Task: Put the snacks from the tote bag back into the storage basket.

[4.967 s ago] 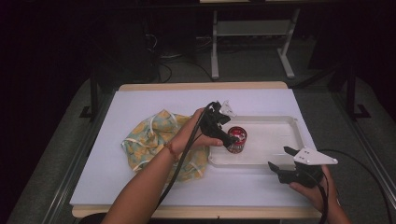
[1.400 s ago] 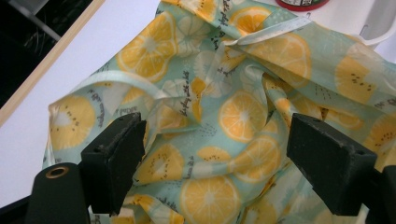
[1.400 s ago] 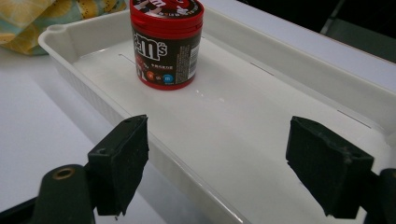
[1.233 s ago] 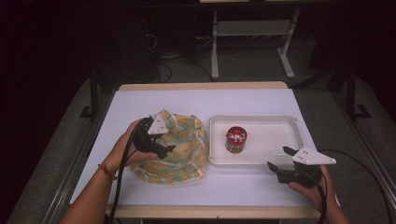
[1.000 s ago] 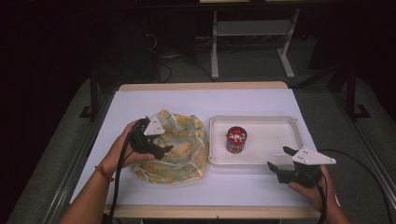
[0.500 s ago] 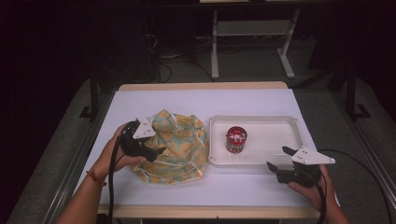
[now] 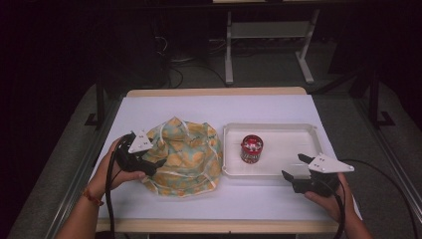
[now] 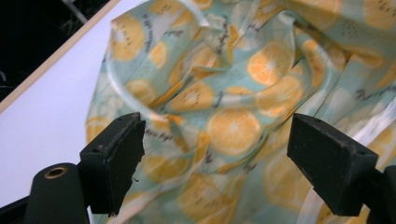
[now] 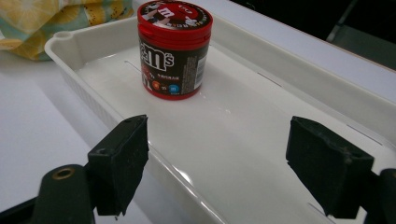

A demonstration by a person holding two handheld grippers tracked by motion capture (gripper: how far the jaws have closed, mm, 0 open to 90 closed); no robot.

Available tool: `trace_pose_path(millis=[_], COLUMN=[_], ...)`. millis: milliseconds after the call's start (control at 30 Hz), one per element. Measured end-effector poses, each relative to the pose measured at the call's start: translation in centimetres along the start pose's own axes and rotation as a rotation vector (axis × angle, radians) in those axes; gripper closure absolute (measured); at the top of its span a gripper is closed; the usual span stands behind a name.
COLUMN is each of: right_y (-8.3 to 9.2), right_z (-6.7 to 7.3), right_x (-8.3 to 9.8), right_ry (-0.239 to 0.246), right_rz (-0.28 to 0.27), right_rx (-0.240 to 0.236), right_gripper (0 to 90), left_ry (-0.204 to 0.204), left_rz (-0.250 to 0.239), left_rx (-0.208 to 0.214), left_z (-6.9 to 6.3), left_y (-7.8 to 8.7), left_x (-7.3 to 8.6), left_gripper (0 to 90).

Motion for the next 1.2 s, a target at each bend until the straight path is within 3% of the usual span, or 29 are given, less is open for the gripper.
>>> trace_pose_path(millis=[333, 600, 1067, 1200], right_y=[-0.5, -0.4, -0.4, -0.4], right_z=[0.1, 0.1, 0.1, 0.1], right_x=[-0.4, -0.4, -0.4, -0.4], right_ry=[0.005, 0.005, 0.004, 0.004], right_rz=[-0.003, -0.004, -0.006, -0.005], right_rx=[-0.012, -0.010, -0.010, -0.010], right_gripper=[20.5, 20.5, 20.4, 20.4], left_ry=[0.070, 0.100, 0.173, 0.177], left_rz=[-0.033, -0.026, -0.054, -0.064], left_rx=[-0.028, -0.038, -0.019, -0.017], left_z=[1.5, 2.0, 2.8, 2.7], left_y=[1.6, 1.7, 2.0, 2.1], left_x=[2.2, 3.9, 7.1, 7.9], left_gripper=[17.2, 17.2, 17.2, 17.2])
Point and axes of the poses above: each handheld gripper's, and its own axes: y roughly backward along the jaws, x roughly out of its underside, z roughly to its left, the point moved 8 cm from there along -y, roughly forward along the jaws, and after that the axes turned 3 degrees about x, right-handed, at the moved point
